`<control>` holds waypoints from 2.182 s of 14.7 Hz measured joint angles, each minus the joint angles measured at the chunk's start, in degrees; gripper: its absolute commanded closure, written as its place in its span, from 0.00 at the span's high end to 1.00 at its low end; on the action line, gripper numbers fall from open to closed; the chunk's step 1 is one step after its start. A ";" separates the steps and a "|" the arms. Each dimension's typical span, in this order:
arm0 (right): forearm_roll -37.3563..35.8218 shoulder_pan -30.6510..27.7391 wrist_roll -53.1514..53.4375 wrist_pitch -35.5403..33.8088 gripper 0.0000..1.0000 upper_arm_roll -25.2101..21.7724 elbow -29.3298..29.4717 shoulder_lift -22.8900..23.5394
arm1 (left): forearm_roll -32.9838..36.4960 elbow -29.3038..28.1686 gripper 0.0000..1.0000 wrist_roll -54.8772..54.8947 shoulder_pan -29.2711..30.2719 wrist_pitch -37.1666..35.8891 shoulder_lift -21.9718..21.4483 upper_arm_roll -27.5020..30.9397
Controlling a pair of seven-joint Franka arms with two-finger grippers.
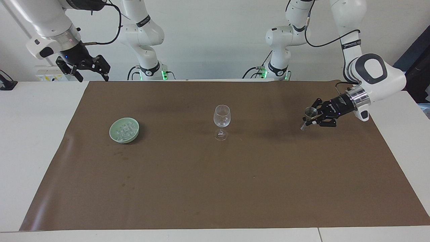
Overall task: Pour wine and add ice with both arms
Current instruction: 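Lift the jigger toward the glass while the right gripper reaches the bowl, then tilt the jigger over the glass while the right gripper grasps ice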
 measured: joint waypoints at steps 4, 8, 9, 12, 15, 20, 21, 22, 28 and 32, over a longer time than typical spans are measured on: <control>0.35 0.00 -4.04 12.75 1.00 0.00 -14.08 -2.68 | 1.45 -0.02 0.00 -7.76 -9.12 1.13 -2.45 -0.18; 0.36 0.00 -10.61 22.50 1.00 0.00 -22.75 -4.84 | 5.49 0.00 0.00 -15.47 -17.31 6.77 -3.79 -0.36; 0.36 0.00 -12.49 23.76 1.00 0.00 -24.22 -5.14 | 6.79 0.02 0.00 -17.43 -19.37 8.72 -3.98 -0.40; 0.36 -0.01 -18.07 29.94 0.91 0.00 -30.06 -4.10 | 12.79 0.33 0.00 -24.35 -26.20 15.00 -4.03 -0.57; 0.36 -0.06 -21.48 36.77 0.80 0.00 -33.55 -1.05 | 19.00 0.65 0.00 -29.27 -31.31 18.04 -4.01 -0.72; 0.37 -0.24 -24.65 45.47 0.71 -0.09 -35.37 3.63 | 32.31 1.96 0.00 -40.03 -35.98 20.16 -3.67 -0.76; 0.37 -0.25 -24.65 46.43 0.70 -0.11 -35.57 4.32 | 35.23 2.39 0.00 -42.58 -36.68 20.30 -3.54 -0.76; 0.37 -0.25 -24.65 47.37 0.69 -0.11 -35.72 4.93 | 37.64 3.02 0.00 -44.82 -37.26 20.43 -3.31 -0.79; 0.37 -0.26 -24.65 48.44 0.57 -0.18 -36.28 5.94 | 51.18 6.15 0.00 -53.56 -41.05 20.47 -1.33 -0.81; 0.40 -0.26 -24.58 48.45 0.54 -0.20 -37.19 5.93 | 57.59 6.92 0.00 -54.58 -43.66 18.59 -1.26 -0.88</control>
